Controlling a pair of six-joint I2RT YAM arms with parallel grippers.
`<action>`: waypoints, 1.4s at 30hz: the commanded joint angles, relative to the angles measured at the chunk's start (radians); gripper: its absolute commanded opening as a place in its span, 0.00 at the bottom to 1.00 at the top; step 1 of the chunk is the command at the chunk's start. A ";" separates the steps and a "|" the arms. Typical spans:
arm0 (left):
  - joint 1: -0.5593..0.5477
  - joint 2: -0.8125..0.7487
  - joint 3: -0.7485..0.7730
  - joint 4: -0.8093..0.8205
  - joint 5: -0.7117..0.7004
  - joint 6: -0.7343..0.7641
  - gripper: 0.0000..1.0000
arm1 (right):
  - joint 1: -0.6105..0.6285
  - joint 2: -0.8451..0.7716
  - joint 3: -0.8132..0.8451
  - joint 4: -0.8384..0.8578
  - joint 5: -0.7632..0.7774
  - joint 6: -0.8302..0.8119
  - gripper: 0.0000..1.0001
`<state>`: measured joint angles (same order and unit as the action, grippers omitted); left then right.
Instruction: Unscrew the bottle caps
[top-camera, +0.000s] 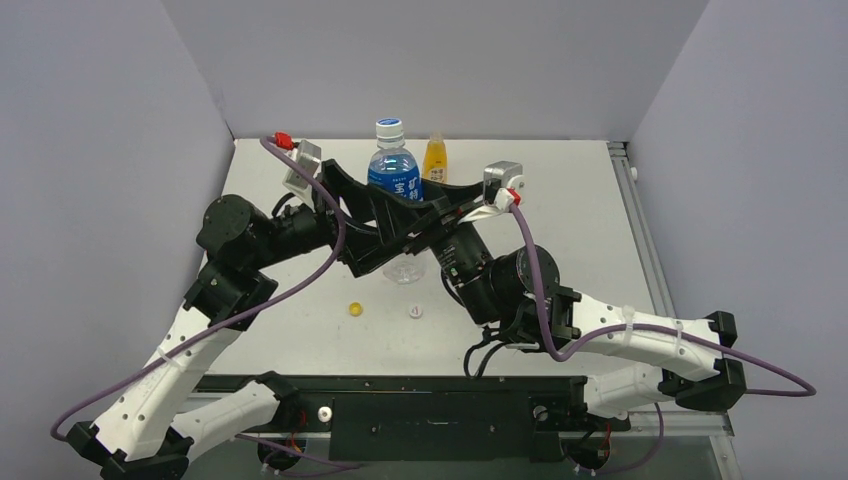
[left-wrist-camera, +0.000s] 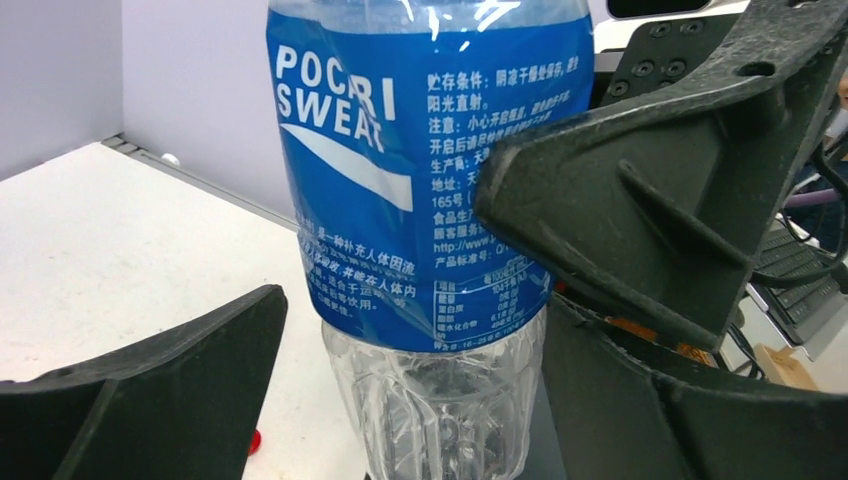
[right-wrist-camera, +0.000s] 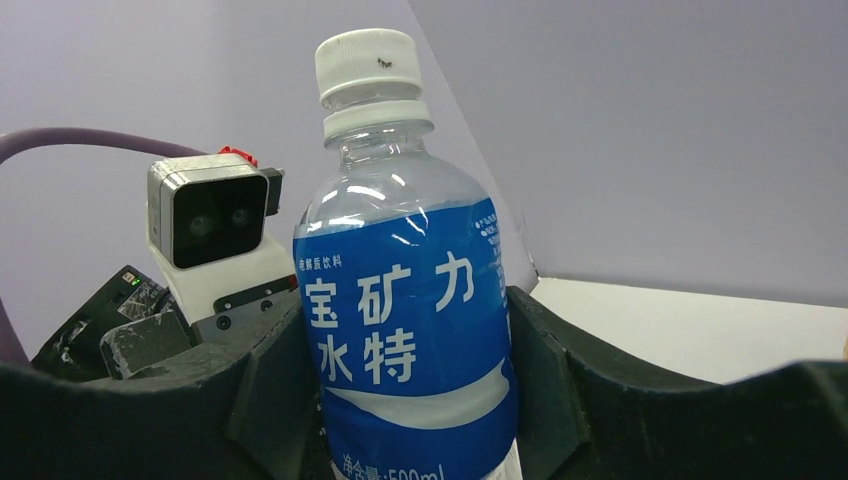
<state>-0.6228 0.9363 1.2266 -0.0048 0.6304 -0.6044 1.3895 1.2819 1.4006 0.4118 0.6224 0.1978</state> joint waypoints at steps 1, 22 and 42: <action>0.026 0.015 0.047 0.090 0.026 -0.021 0.82 | 0.020 0.003 -0.020 0.061 -0.075 0.022 0.45; 0.048 -0.041 -0.014 -0.054 0.143 0.372 0.23 | -0.253 0.074 0.615 -0.896 -0.661 0.148 0.85; 0.044 -0.070 -0.062 -0.101 0.150 0.561 0.19 | -0.259 0.209 0.846 -1.153 -0.581 0.067 0.79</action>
<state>-0.5797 0.8875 1.1709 -0.0956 0.7868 -0.1207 1.1328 1.5318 2.2501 -0.7750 -0.0158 0.2623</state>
